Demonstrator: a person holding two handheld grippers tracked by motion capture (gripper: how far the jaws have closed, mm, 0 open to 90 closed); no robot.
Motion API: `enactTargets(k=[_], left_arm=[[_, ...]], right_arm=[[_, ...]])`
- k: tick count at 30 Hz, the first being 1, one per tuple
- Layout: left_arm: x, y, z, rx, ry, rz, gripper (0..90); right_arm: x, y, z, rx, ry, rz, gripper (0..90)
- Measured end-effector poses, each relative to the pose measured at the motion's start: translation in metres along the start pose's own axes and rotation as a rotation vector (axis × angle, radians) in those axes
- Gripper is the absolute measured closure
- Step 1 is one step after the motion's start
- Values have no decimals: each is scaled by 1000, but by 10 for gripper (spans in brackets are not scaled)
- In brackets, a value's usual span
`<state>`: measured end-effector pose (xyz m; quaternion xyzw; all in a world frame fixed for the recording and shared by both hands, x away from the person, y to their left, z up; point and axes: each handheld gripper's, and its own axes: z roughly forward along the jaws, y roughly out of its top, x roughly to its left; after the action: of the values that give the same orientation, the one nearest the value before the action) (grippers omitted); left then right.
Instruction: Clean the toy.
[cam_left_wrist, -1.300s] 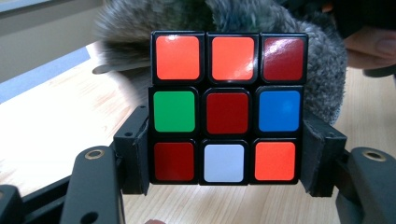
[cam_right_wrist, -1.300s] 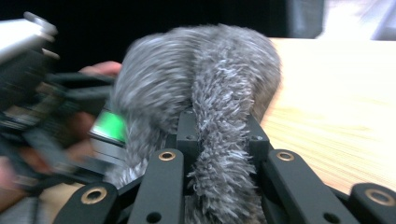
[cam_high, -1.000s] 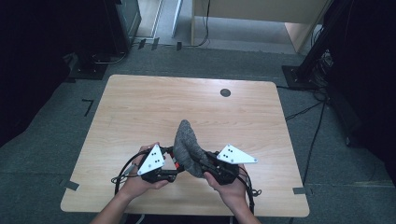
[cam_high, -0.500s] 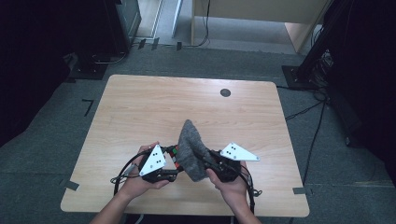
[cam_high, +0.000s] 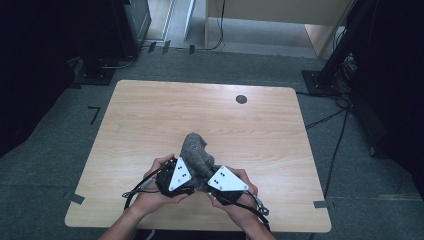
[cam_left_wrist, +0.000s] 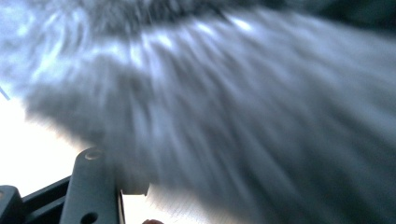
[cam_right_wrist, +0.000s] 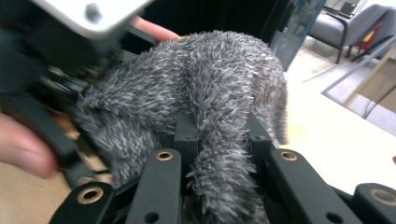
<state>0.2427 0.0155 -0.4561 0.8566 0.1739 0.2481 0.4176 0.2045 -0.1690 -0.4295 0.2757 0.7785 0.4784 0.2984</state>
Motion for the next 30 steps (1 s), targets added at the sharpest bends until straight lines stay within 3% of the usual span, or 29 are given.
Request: enactTargets(k=[3, 5, 6, 8, 11, 13, 15, 16, 18, 21, 22, 25, 27, 29, 30], left_arm=[[-1, 1, 0, 13, 9, 14, 342], [0, 1, 1, 16, 4, 11, 342], [-1, 1, 1, 22, 13, 14, 342], [-2, 1, 1, 17, 11, 18, 342], [-3, 3, -3, -16, -2, 26, 343], [-2, 3, -3, -4, 8, 34, 343], [-1, 1, -2, -5, 5, 25, 343], [-1, 1, -3, -8, 4, 24, 343], [0, 2, -3, -14, 2, 19, 343], [-2, 2, -4, -22, 5, 39, 343], [-2, 2, -5, -29, 4, 42, 343], [0, 2, -6, -39, 0, 25, 343], [2, 0, -6, -48, -18, 9, 343], [4, -3, -5, -60, -42, -14, 343], [4, -3, -5, -63, -40, -19, 343]], right_arm=[[-8, -1, -2, 4, -59, 18, 750], [-4, 1, -4, 6, -111, -22, 749], [0, 2, -5, -5, -91, -37, 743], [12, 5, -5, -38, -7, -72, 724], [25, 3, 3, -7, -21, -186, 713], [20, 1, 3, -13, -32, -180, 728], [11, 2, 0, -4, -100, -147, 737], [7, 3, -2, -6, -111, -127, 743], [8, 3, -3, -18, -82, -119, 745], [23, 4, -2, -39, 42, -182, 750], [26, 4, 1, -23, 22, -215, 751], [12, 4, 0, -28, 9, -132, 762], [2, 4, -4, -26, -61, -81, 763], [-5, 4, -8, -38, -65, -27, 764], [-5, 4, -10, -57, -44, -13, 763]])
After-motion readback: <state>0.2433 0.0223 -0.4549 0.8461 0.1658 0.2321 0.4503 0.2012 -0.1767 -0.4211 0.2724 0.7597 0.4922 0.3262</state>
